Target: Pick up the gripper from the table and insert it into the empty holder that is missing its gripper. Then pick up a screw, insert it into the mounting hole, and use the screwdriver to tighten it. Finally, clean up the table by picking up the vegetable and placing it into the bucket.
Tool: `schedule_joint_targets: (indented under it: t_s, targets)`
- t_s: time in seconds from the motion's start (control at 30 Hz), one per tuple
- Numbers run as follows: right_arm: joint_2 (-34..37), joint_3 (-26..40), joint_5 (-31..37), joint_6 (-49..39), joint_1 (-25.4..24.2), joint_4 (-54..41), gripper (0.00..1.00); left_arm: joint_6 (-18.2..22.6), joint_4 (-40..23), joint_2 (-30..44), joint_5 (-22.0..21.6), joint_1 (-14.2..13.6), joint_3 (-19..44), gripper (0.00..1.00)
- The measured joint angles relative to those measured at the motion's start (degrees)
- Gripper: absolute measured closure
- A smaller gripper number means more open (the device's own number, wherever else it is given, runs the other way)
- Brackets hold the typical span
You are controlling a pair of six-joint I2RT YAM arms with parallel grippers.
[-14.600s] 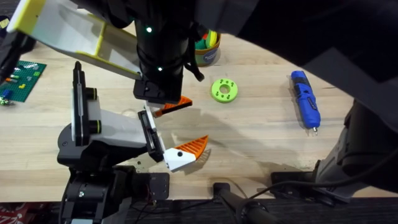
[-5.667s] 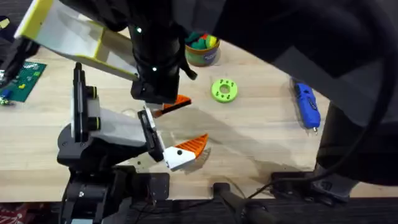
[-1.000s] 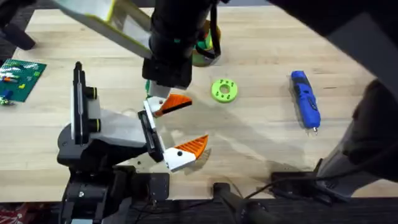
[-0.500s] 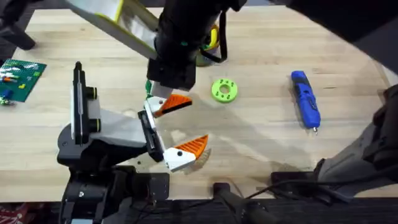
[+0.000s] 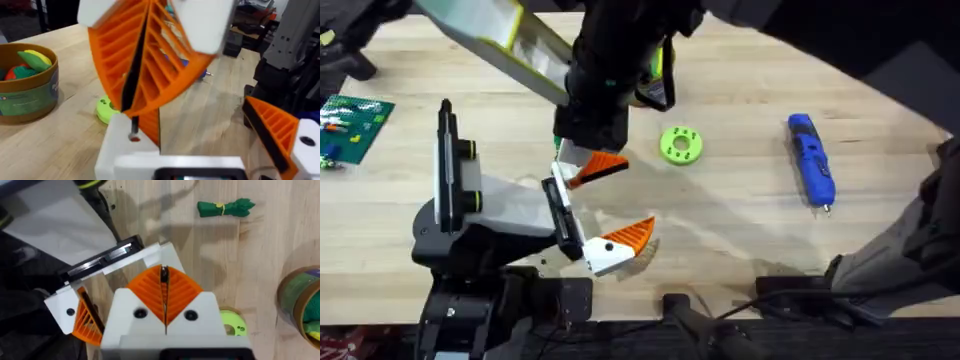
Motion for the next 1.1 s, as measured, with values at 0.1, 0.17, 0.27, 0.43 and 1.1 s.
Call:
schedule_joint_targets:
  t_s: [0.1,0.17,0.27,0.43,1.1]
  targets:
    - [-0.02,-0.33,0.0,0.0,0.0,-0.02,0.993,0.0,0.0,0.0,0.0,0.0,0.0,0.014]
    - [0.0,-0.64,-0.02,0.04,0.0,-0.08,0.993,0.0,0.0,0.0,0.0,0.0,0.0,0.014]
    - [-0.02,-0.7,0.0,0.2,0.0,-0.13,0.993,0.0,0.0,0.0,0.0,0.0,0.0,0.014]
    - [-0.02,-0.7,0.0,0.3,0.0,-0.25,0.993,0.0,0.0,0.0,0.0,0.0,0.0,0.015]
    - [0.0,-0.72,0.02,0.38,0.0,-0.4,0.993,0.0,0.0,0.0,-0.02,0.0,0.0,0.014]
